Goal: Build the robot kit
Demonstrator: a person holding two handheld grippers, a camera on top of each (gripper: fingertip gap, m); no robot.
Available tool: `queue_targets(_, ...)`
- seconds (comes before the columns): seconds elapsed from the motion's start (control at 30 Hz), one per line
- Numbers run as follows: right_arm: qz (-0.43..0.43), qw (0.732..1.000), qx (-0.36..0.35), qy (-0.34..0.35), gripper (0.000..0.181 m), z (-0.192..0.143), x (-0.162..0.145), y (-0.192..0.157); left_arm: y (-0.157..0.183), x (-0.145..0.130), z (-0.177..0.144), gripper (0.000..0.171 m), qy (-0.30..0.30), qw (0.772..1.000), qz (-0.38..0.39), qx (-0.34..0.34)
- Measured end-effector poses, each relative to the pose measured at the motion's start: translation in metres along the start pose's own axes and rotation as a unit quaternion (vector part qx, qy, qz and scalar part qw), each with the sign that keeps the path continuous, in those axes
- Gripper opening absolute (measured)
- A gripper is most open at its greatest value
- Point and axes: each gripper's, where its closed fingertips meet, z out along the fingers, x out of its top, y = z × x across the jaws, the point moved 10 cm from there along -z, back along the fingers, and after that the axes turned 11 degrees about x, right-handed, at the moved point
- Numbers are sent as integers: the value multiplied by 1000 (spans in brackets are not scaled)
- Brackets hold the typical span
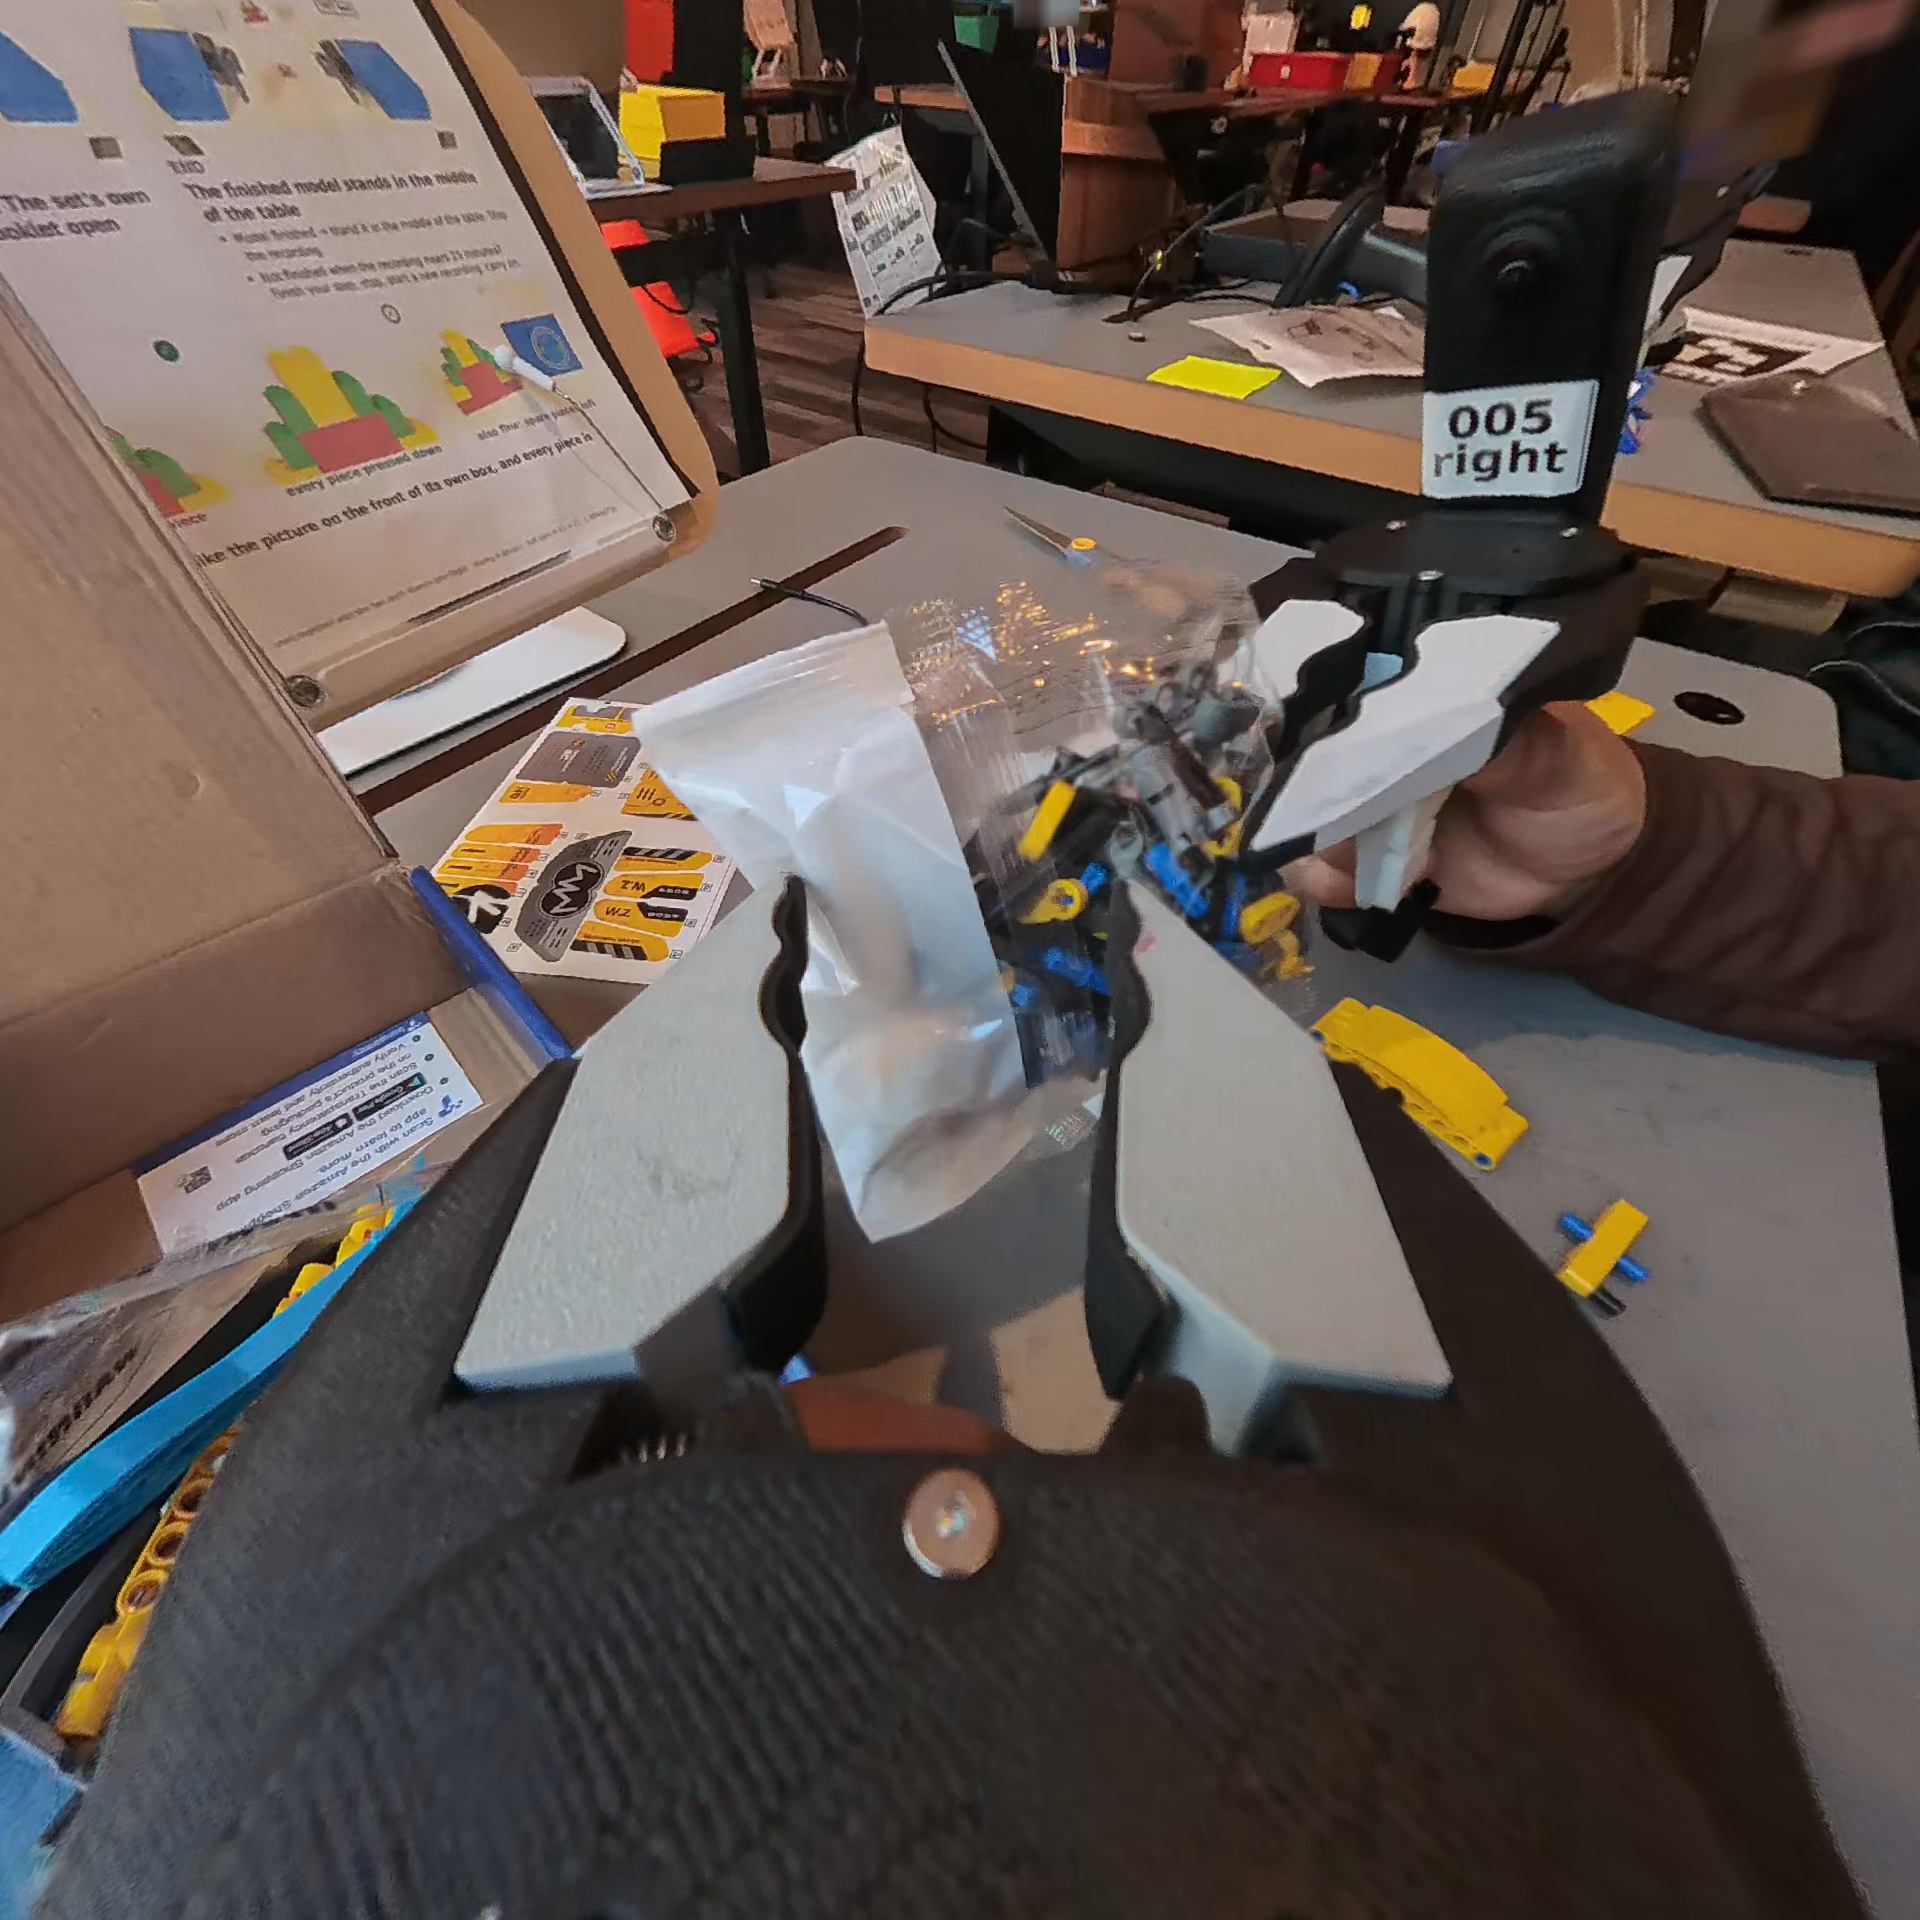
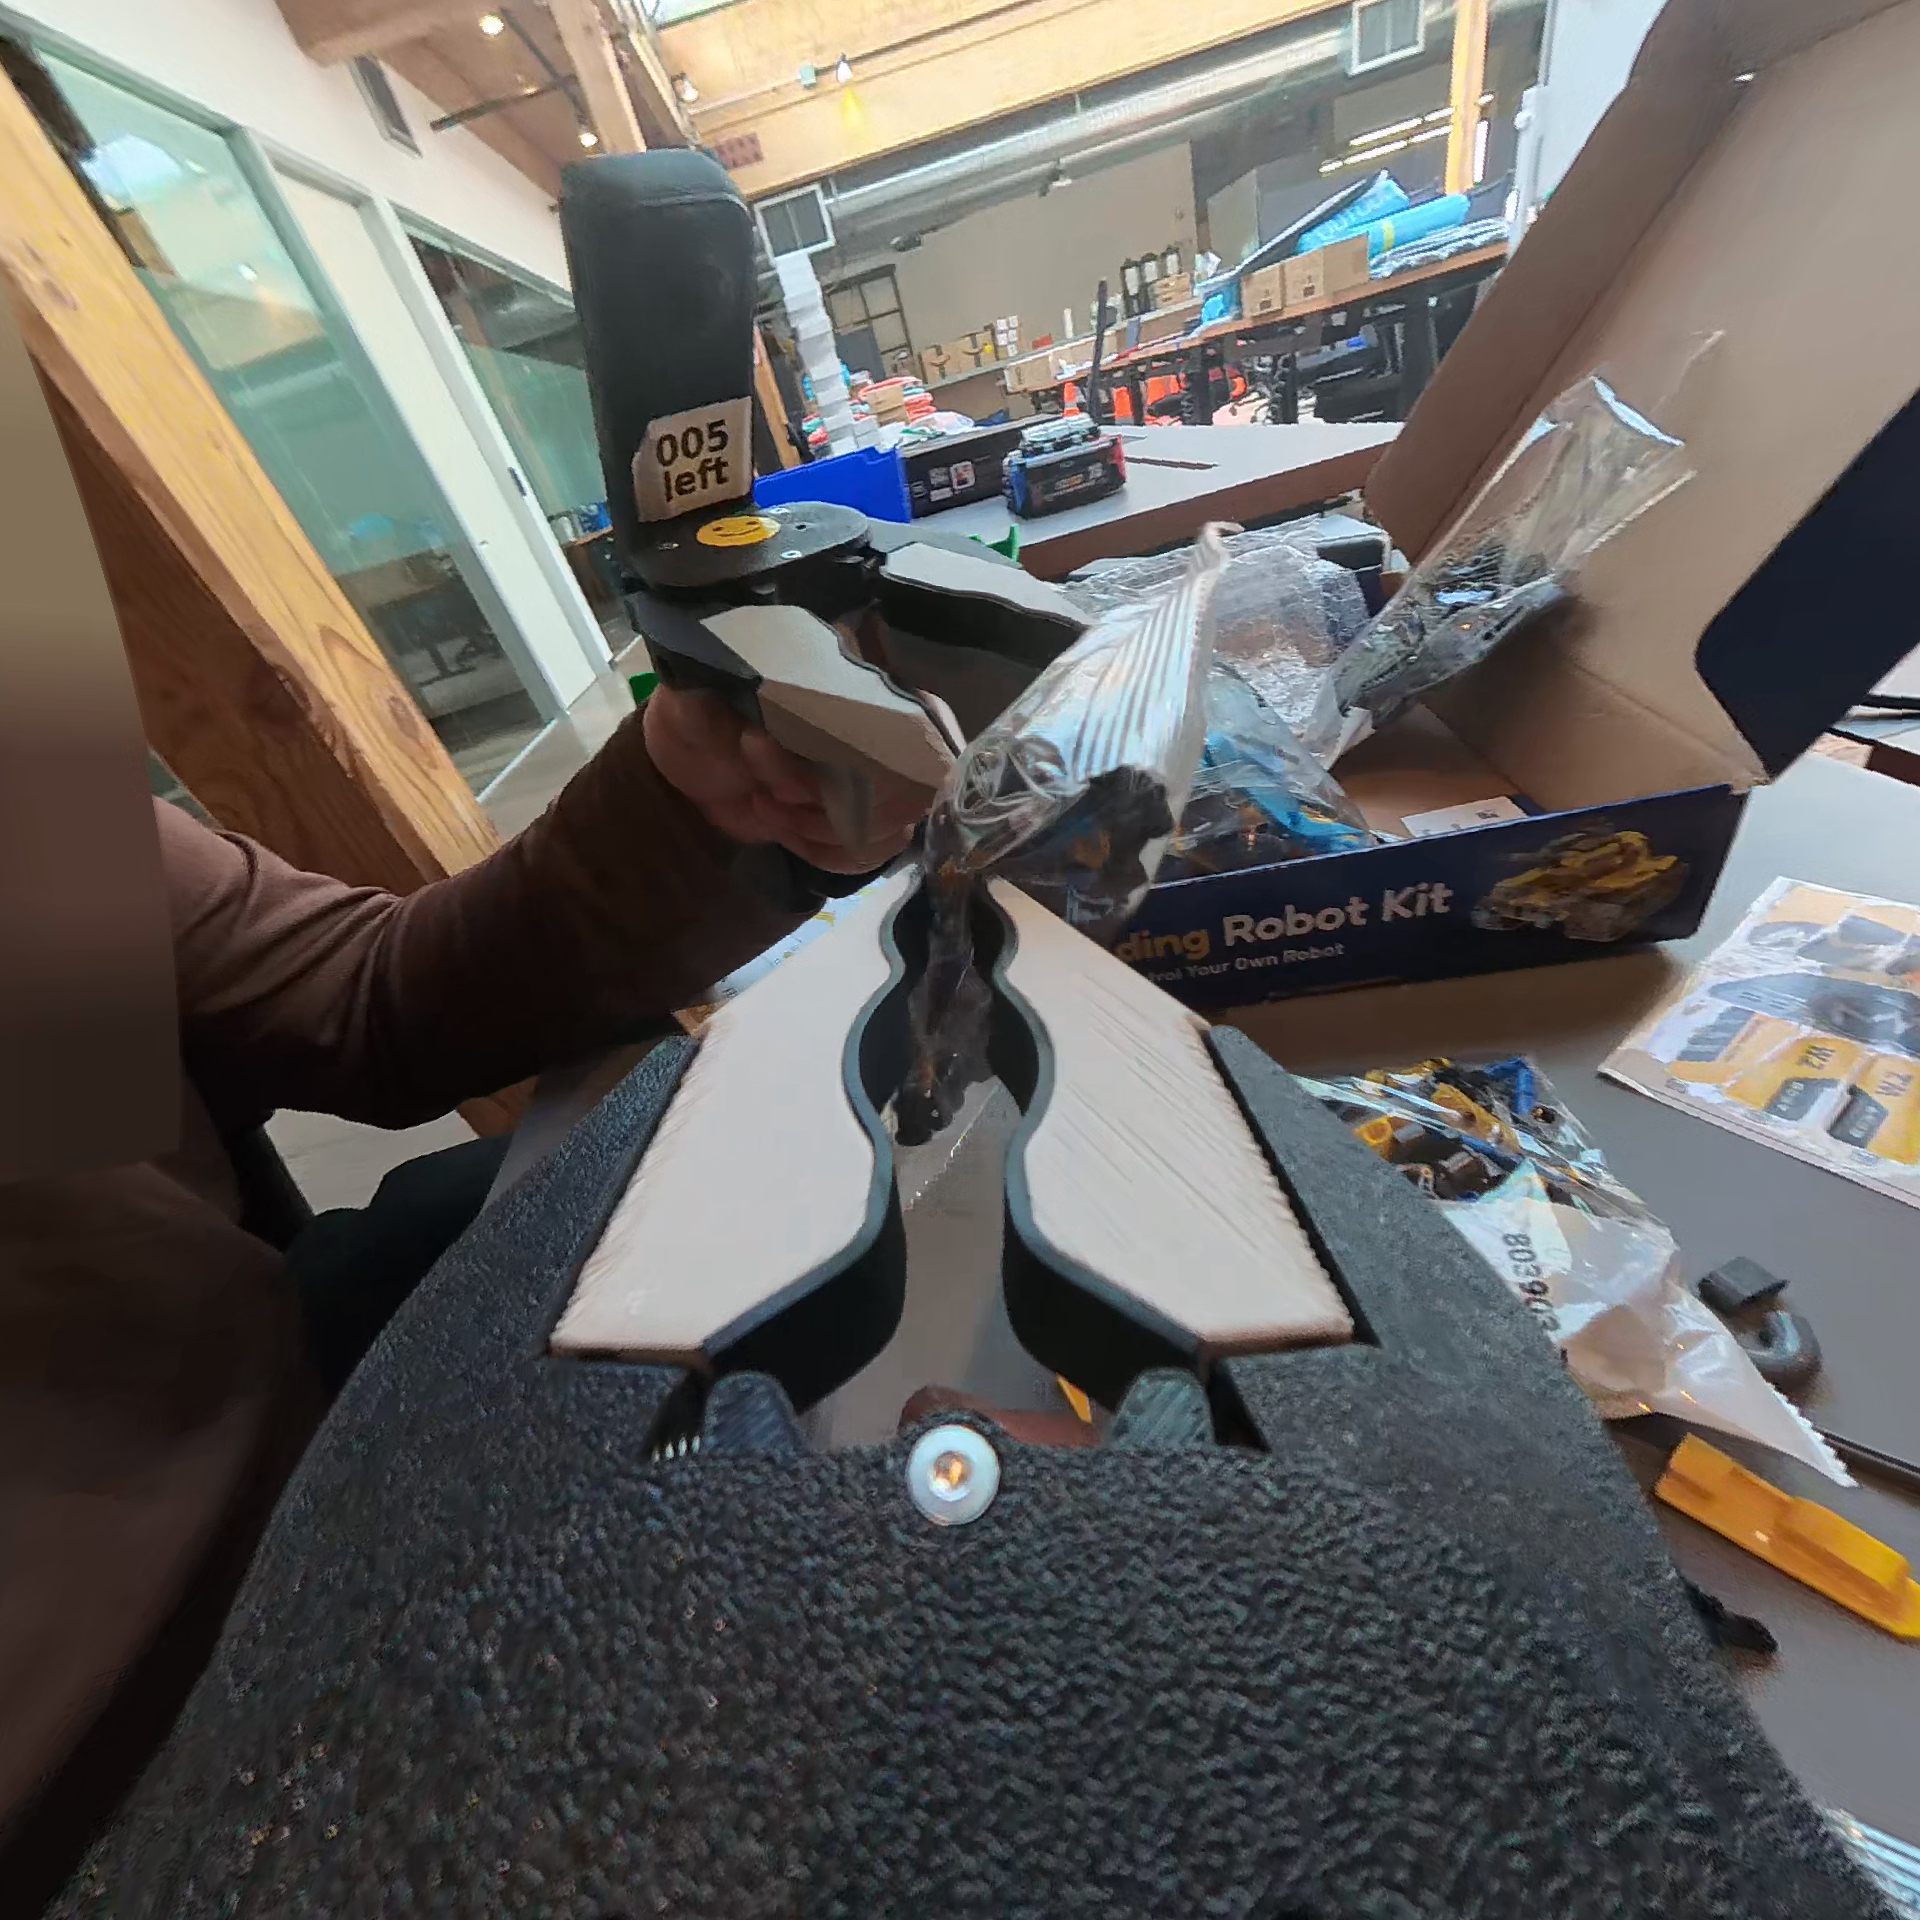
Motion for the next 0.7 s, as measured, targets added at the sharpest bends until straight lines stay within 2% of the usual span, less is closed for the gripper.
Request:
queue_targets(0.2,-21,1000,-2,-22,6,1,0,-3,2,-3,5,53,-5,1000,1,-9)
queue_targets(0.3,-52,997,-25,-41,6,1,2,-6,1,0,2,53,4,1000,-5,-3)
queue_targets(0.43,-94,993,-54,-55,6,2,5,-12,-1,3,-1,44,25,1000,-2,11)
queue_targets(0.47,-103,991,-60,-59,6,3,5,-13,-1,2,0,39,23,1000,3,16)
queue_targets(0.6,-123,989,-31,-74,6,10,2,-22,4,-6,7,4,-1,999,39,11)
queue_targets(0.7,-140,985,-35,-96,6,16,-1,-25,7,-10,12,0,-10,999,50,1)
